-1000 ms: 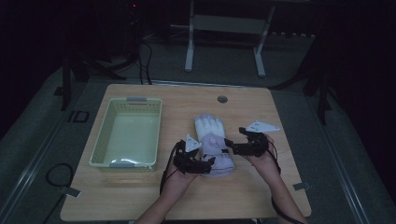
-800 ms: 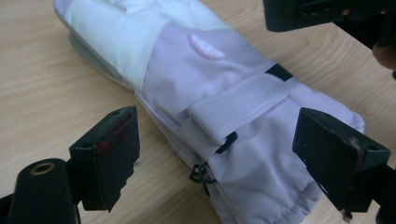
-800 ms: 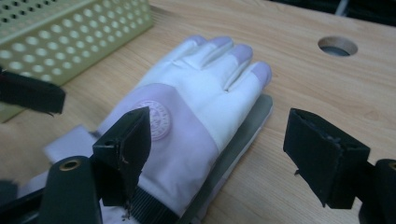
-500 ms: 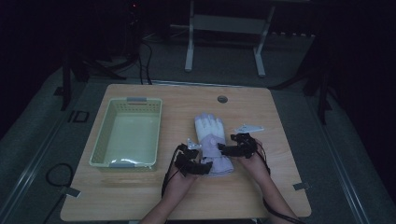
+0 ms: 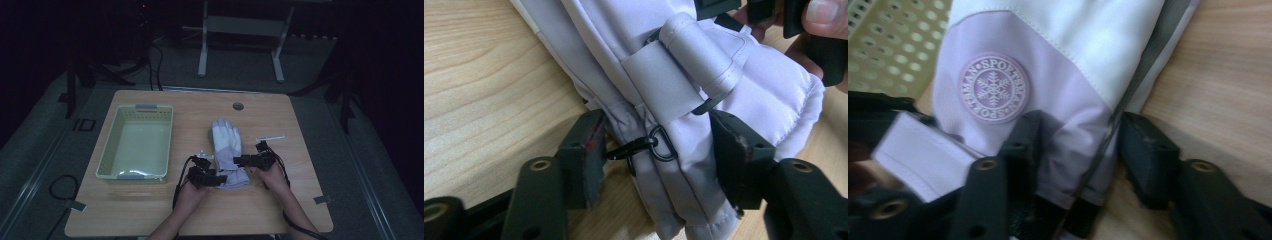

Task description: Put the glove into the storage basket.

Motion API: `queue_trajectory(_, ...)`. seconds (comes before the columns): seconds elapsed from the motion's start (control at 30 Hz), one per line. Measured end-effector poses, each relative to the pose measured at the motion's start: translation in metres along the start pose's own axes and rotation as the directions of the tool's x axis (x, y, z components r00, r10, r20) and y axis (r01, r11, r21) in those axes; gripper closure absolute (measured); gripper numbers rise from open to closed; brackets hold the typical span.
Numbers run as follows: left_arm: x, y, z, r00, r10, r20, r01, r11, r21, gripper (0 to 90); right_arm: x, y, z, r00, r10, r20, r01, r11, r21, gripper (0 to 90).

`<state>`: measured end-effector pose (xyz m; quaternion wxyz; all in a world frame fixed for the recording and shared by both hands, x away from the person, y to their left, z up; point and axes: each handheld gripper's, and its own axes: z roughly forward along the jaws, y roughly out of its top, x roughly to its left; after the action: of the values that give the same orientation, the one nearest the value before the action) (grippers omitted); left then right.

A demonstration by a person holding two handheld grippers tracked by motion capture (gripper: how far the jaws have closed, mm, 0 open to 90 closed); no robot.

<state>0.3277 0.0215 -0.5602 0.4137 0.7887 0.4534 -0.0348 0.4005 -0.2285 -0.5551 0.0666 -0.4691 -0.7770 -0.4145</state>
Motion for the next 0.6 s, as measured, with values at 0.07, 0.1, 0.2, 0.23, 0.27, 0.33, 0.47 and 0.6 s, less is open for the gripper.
queue_trajectory(0.07,-0.003,0.002,-0.002,0.9998,0.016,-0.008,-0.016,0.9998,0.01,48.9,0.0,0.0,0.0,1.0,0.003,-0.007,-0.003,1.0,0.003,59.9)
queue_trajectory(0.1,-0.005,0.003,-0.003,0.9996,0.022,-0.016,-0.022,0.9997,0.011,60.8,0.004,0.001,-0.001,0.9999,-0.006,0.011,0.006,1.0,0.011,71.3)
queue_trajectory(0.2,-0.011,0.006,-0.006,0.9984,0.036,-0.042,-0.036,0.9991,0.022,70.4,0.016,0.003,-0.004,0.9952,-0.065,0.074,0.064,0.998,0.009,78.2)
queue_trajectory(0.23,-0.011,0.007,-0.007,0.9983,0.041,-0.043,-0.039,0.9989,0.026,71.7,0.019,0.003,-0.006,0.9926,-0.083,0.089,0.082,0.997,0.006,79.0)
queue_trajectory(0.27,-0.012,0.008,-0.008,0.9984,0.039,-0.04,-0.038,0.9988,0.03,72.6,0.022,0.002,-0.007,0.9909,-0.09,0.1,0.091,0.996,-0.002,79.4)
queue_trajectory(0.33,-0.013,0.011,-0.012,0.9978,0.053,-0.039,-0.052,0.9979,0.039,73.5,0.029,0.002,-0.01,0.9853,-0.117,0.125,0.119,0.993,-0.013,79.8)
queue_trajectory(0.47,-0.015,0.018,-0.021,0.9969,0.067,-0.042,-0.066,0.9971,0.038,74.0,0.042,0.008,-0.016,0.9755,-0.152,0.159,0.158,0.987,-0.029,80.0)
queue_trajectory(0.6,-0.017,0.025,-0.032,0.9959,0.079,-0.043,-0.078,0.9963,0.037,74.0,0.05,0.015,-0.021,0.9742,-0.157,0.161,0.167,0.985,-0.045,80.0)
